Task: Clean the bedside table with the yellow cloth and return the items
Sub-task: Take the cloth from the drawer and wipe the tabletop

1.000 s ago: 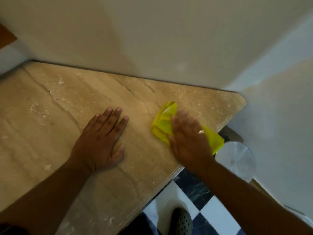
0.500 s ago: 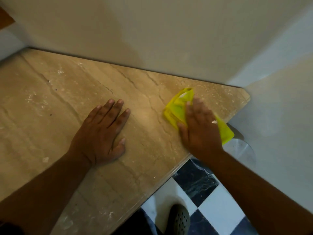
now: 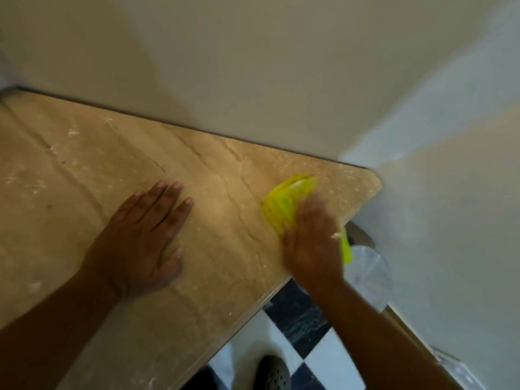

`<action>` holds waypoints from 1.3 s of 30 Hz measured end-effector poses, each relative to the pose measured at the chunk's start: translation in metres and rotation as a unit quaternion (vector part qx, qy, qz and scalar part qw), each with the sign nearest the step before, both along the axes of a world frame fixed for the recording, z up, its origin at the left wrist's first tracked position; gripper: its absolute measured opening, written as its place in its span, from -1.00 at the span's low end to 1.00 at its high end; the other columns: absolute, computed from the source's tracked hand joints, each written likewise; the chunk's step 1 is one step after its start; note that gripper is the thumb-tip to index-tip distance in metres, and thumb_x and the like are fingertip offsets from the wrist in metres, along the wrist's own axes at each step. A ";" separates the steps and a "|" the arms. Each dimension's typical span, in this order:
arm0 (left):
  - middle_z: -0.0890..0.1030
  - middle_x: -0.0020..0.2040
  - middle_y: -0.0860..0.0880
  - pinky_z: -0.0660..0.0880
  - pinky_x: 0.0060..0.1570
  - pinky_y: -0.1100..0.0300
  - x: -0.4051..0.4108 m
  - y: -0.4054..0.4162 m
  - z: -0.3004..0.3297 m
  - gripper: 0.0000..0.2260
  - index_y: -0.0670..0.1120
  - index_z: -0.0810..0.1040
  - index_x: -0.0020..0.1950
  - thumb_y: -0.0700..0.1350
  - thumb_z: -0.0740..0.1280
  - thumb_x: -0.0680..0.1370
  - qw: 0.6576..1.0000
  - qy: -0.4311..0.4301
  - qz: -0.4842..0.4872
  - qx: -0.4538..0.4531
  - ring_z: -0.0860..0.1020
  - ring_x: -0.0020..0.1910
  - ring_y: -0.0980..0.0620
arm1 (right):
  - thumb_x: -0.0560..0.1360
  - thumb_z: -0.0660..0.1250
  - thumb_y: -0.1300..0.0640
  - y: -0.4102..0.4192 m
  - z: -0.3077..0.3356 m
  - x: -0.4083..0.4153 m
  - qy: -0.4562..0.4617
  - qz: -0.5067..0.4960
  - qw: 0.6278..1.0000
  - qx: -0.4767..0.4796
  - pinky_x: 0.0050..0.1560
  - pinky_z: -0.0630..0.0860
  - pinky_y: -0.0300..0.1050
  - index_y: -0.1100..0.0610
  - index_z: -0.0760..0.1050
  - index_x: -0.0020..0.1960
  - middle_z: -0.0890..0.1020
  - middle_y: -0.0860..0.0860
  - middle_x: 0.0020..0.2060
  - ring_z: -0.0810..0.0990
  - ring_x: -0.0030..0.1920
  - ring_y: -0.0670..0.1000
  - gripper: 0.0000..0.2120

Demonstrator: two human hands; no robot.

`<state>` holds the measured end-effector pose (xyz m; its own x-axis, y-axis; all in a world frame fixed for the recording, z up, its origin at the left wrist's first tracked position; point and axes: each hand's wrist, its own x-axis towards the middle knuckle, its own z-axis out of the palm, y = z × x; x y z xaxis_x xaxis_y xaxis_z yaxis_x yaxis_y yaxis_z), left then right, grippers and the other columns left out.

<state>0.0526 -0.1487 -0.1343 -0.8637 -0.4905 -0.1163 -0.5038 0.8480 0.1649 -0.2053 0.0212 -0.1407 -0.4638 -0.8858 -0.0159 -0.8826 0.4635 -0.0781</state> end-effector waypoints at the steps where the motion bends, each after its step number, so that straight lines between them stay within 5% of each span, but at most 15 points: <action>1: 0.12 0.59 -0.15 0.07 0.47 -0.12 0.001 0.000 0.000 -0.26 -0.10 0.19 0.56 0.14 0.19 0.41 1.000 0.000 0.000 0.002 0.08 0.57 -0.15 | 0.64 0.10 0.02 -0.011 0.001 -0.023 -0.007 -0.095 0.995 -0.011 0.51 0.11 0.24 0.31 0.15 0.53 0.15 0.32 0.51 0.14 0.52 0.31 -0.44; 3: 0.11 0.59 -0.15 0.06 0.48 -0.11 0.000 -0.001 -0.002 -0.26 -0.10 0.20 0.56 0.14 0.19 0.41 1.000 0.002 -0.005 0.007 0.08 0.57 -0.15 | 0.66 0.03 0.00 -0.029 0.004 -0.056 -0.068 -0.269 0.960 -0.024 0.55 -0.07 0.14 0.27 -0.02 0.57 -0.03 0.26 0.56 -0.06 0.57 0.23 -0.41; 6: 0.12 0.59 -0.15 0.05 0.48 -0.11 0.002 -0.001 -0.004 -0.26 -0.10 0.20 0.55 0.14 0.20 0.41 1.000 0.001 -0.006 0.002 0.08 0.57 -0.16 | 0.66 0.02 -0.03 -0.045 0.005 -0.042 -0.120 -0.382 0.914 -0.062 0.54 -0.14 0.08 0.25 -0.09 0.58 -0.11 0.22 0.57 -0.14 0.57 0.19 -0.38; 11: 0.13 0.58 -0.15 0.07 0.47 -0.12 0.003 -0.001 -0.007 -0.27 -0.10 0.22 0.55 0.13 0.21 0.41 1.000 0.024 -0.004 0.000 0.10 0.56 -0.17 | 0.65 0.03 -0.05 -0.016 0.004 0.052 -0.130 -0.307 0.940 -0.077 0.55 -0.15 0.13 0.27 -0.09 0.57 -0.14 0.25 0.56 -0.19 0.56 0.24 -0.36; 14: 0.14 0.58 -0.15 0.03 0.48 -0.08 0.003 -0.002 -0.008 -0.27 -0.09 0.22 0.55 0.14 0.20 0.40 0.999 0.034 -0.007 -0.012 0.11 0.56 -0.17 | 0.65 0.08 -0.02 -0.018 0.000 0.018 -0.125 -0.305 0.940 -0.093 0.54 -0.14 0.13 0.30 -0.07 0.57 -0.13 0.30 0.55 -0.18 0.56 0.28 -0.36; 19: 0.14 0.58 -0.16 0.12 0.44 -0.15 0.001 -0.001 -0.012 -0.26 -0.09 0.22 0.55 0.16 0.17 0.40 0.999 0.029 -0.009 -0.022 0.14 0.55 -0.20 | 0.66 0.04 -0.04 -0.047 0.006 -0.066 -0.206 -0.477 0.845 -0.126 0.49 0.02 0.12 0.28 -0.20 0.57 -0.13 0.34 0.54 -0.01 0.55 0.29 -0.32; 25: 0.12 0.59 -0.16 0.12 0.43 -0.17 0.002 0.000 -0.012 -0.25 -0.11 0.21 0.55 0.16 0.15 0.40 0.999 0.034 -0.009 -0.014 0.09 0.56 -0.19 | 0.65 0.07 -0.03 -0.018 -0.001 0.004 -0.187 -0.366 0.904 -0.114 0.54 -0.01 0.14 0.31 -0.14 0.56 -0.11 0.36 0.53 -0.06 0.55 0.31 -0.32; 34: 0.11 0.59 -0.16 0.11 0.44 -0.17 0.002 -0.002 -0.015 -0.26 -0.10 0.18 0.56 0.16 0.14 0.42 0.999 0.033 -0.015 -0.023 0.09 0.56 -0.19 | 0.65 0.01 -0.09 -0.053 0.004 -0.058 -0.102 -0.429 0.896 -0.048 0.51 -0.03 0.19 0.30 -0.16 0.56 -0.17 0.32 0.54 -0.18 0.56 0.28 -0.31; 39: 0.11 0.59 -0.15 0.08 0.45 -0.15 0.001 -0.003 -0.012 -0.25 -0.10 0.18 0.56 0.17 0.14 0.41 1.000 0.026 -0.011 -0.008 0.06 0.57 -0.17 | 0.65 -0.02 -0.04 -0.039 -0.003 -0.049 -0.045 -0.297 0.954 -0.027 0.55 -0.12 0.14 0.31 -0.08 0.56 -0.13 0.27 0.56 -0.18 0.57 0.23 -0.37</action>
<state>0.0539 -0.1517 -0.1465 -0.8787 -0.4732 -0.0625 -0.4764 0.8613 0.1768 -0.2547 -0.0179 -0.1434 -0.8826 -0.4685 -0.0397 -0.4550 0.8723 -0.1791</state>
